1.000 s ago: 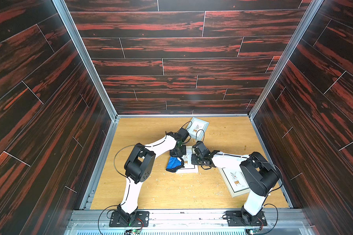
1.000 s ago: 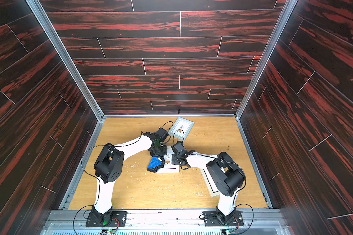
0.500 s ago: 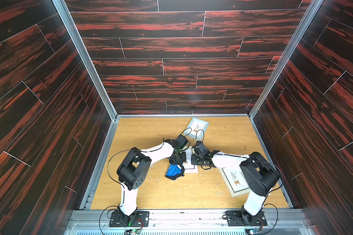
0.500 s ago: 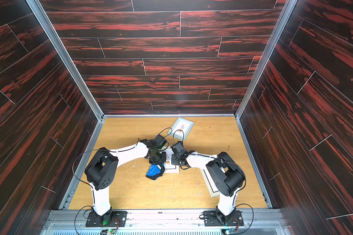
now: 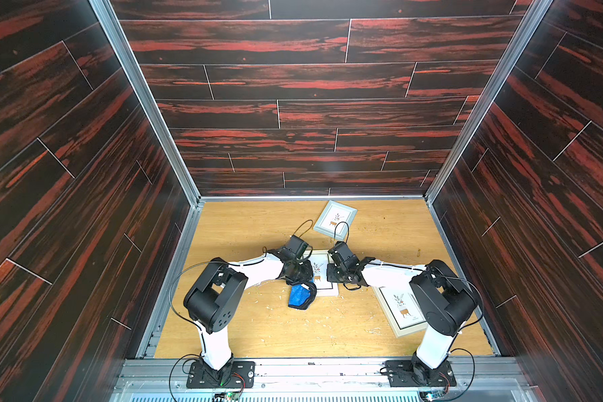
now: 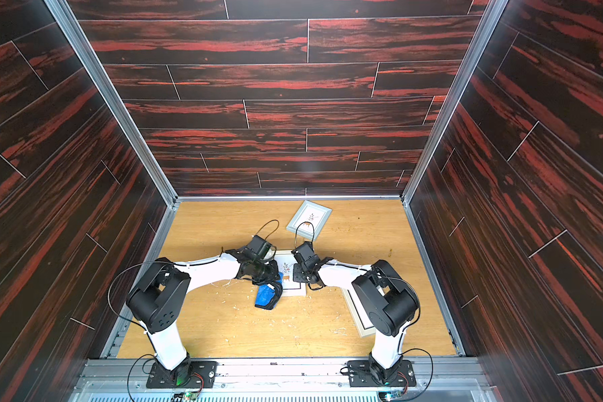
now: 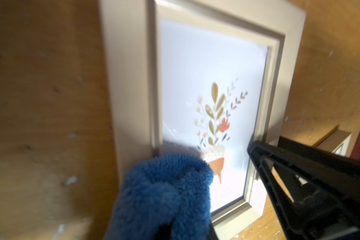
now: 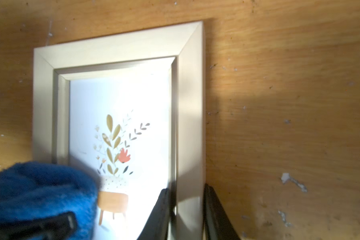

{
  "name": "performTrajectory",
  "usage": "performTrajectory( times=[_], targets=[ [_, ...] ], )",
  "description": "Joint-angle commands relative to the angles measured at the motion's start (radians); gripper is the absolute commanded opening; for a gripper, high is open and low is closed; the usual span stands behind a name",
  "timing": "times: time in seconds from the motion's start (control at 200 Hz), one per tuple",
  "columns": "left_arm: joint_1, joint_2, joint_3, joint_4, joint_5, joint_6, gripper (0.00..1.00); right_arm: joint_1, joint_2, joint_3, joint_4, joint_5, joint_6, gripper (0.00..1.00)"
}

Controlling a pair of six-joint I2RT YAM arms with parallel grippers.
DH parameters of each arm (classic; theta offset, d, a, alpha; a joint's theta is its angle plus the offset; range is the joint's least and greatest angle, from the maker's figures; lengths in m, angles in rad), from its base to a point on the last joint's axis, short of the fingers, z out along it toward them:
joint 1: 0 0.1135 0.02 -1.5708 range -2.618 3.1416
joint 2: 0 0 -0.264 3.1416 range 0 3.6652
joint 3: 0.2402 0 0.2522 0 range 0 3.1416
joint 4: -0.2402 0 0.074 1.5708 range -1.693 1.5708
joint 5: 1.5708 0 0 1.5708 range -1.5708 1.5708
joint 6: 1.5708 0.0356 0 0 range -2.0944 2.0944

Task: Wipe the picture frame with a cloth
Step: Wipe the dirt from the picture frame.

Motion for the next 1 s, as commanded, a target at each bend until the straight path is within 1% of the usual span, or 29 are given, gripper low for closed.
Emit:
performTrajectory(
  times=[0.0, 0.105, 0.2, 0.281, 0.406, 0.536, 0.621, 0.686, 0.827, 0.922, 0.997],
  targets=[
    [-0.027, 0.048, 0.002, -0.077, -0.024, -0.011, 0.0, -0.01, 0.007, -0.019, -0.086, 0.034, 0.01, 0.01],
    [-0.104, 0.105, 0.086, -0.105, -0.052, -0.018, 0.0, -0.01, 0.011, -0.015, -0.089, 0.035, 0.011, 0.01],
    [-0.113, 0.134, 0.088, -0.05, -0.01, -0.063, 0.0, -0.009, 0.008, -0.014, -0.091, 0.037, 0.011, 0.01],
    [-0.098, 0.123, 0.08, -0.07, -0.053, -0.058, 0.0, -0.011, 0.009, -0.016, -0.093, 0.04, 0.009, 0.01],
    [-0.016, 0.071, 0.033, -0.029, -0.075, -0.062, 0.0, -0.01, 0.009, -0.02, -0.086, 0.031, 0.008, 0.01],
    [0.029, 0.081, 0.1, -0.008, -0.1, -0.039, 0.0, -0.009, 0.013, -0.021, -0.071, 0.01, 0.011, 0.01],
    [0.038, 0.118, 0.145, 0.04, -0.107, -0.051, 0.0, -0.008, 0.011, -0.022, -0.072, 0.009, 0.015, 0.01],
    [0.038, 0.17, 0.201, 0.044, -0.101, -0.058, 0.0, -0.007, 0.008, -0.026, -0.073, 0.01, 0.015, 0.01],
    [0.012, 0.256, 0.284, 0.042, -0.053, -0.076, 0.0, -0.006, 0.008, -0.025, -0.075, 0.013, 0.016, 0.01],
    [-0.004, 0.253, 0.279, 0.027, -0.063, -0.069, 0.0, -0.007, 0.01, -0.026, -0.076, 0.015, 0.015, 0.01],
    [0.01, 0.225, 0.238, 0.016, -0.074, -0.071, 0.0, -0.006, 0.015, -0.022, -0.075, 0.016, 0.017, 0.01]
  ],
)
